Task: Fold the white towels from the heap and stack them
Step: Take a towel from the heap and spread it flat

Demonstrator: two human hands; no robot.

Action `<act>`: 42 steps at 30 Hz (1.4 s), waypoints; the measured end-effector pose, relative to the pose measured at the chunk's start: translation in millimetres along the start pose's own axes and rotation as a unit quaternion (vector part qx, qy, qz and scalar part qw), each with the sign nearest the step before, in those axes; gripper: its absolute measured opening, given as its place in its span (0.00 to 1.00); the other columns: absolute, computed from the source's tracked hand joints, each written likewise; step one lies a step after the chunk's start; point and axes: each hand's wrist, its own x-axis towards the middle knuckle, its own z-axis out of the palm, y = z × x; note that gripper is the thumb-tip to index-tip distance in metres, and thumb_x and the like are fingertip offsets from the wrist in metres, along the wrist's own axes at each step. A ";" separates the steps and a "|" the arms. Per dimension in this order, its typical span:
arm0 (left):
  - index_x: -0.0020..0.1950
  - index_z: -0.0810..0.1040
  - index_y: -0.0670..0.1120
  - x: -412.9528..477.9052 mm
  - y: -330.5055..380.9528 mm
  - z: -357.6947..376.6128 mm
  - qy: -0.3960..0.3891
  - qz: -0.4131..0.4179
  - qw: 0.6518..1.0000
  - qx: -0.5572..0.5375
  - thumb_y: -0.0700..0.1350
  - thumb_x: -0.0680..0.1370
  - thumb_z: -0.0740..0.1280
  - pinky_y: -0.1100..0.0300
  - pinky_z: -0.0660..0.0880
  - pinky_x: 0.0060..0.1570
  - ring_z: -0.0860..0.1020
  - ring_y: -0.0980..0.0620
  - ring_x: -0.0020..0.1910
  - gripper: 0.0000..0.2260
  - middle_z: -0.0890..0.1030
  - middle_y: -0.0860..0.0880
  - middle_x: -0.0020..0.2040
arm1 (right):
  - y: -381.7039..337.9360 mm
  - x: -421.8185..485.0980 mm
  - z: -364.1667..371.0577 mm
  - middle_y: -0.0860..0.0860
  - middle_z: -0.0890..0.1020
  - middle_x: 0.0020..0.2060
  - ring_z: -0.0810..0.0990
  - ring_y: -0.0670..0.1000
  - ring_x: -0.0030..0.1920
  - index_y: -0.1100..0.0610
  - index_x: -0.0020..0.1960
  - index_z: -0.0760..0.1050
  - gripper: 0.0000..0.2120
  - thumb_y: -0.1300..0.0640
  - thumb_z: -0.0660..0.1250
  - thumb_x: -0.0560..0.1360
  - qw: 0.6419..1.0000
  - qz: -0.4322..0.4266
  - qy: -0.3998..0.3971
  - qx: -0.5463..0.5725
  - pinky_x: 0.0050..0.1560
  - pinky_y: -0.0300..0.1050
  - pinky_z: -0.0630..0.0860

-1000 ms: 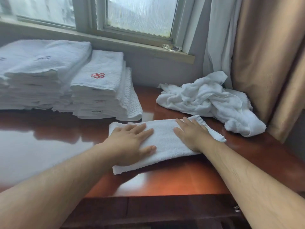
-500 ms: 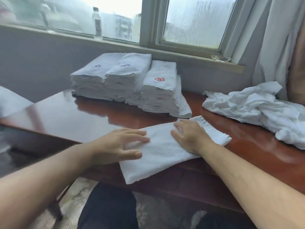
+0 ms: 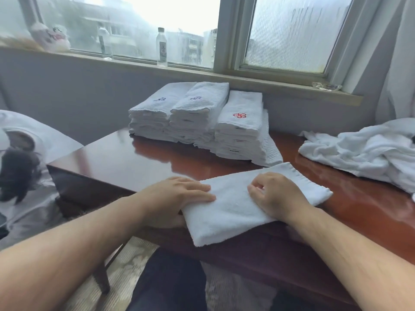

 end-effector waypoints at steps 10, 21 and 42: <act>0.53 0.83 0.49 21.8 28.0 -54.4 0.114 -0.114 0.970 -0.182 0.49 0.75 0.75 0.54 0.77 0.50 0.82 0.53 0.47 0.09 0.85 0.54 0.45 | -37.9 -47.2 -21.5 0.34 0.76 0.56 0.73 0.37 0.59 0.39 0.64 0.70 0.33 0.25 0.70 0.66 0.976 -0.120 -0.127 0.134 0.60 0.37 0.71; 0.52 0.84 0.49 37.2 34.1 -131.5 0.303 -0.121 0.940 -0.098 0.59 0.74 0.72 0.52 0.74 0.57 0.79 0.50 0.52 0.15 0.84 0.51 0.49 | -71.8 -10.1 -68.7 0.39 0.82 0.37 0.79 0.41 0.39 0.47 0.42 0.77 0.08 0.46 0.72 0.76 0.965 -0.040 0.085 0.243 0.37 0.33 0.71; 0.62 0.82 0.45 78.7 -23.1 -101.9 0.084 -0.139 0.713 -0.682 0.57 0.70 0.79 0.44 0.79 0.58 0.81 0.36 0.61 0.25 0.81 0.37 0.62 | -72.9 141.4 -176.9 0.60 0.86 0.55 0.85 0.62 0.54 0.63 0.61 0.79 0.12 0.59 0.69 0.79 0.678 0.031 0.072 0.731 0.51 0.58 0.83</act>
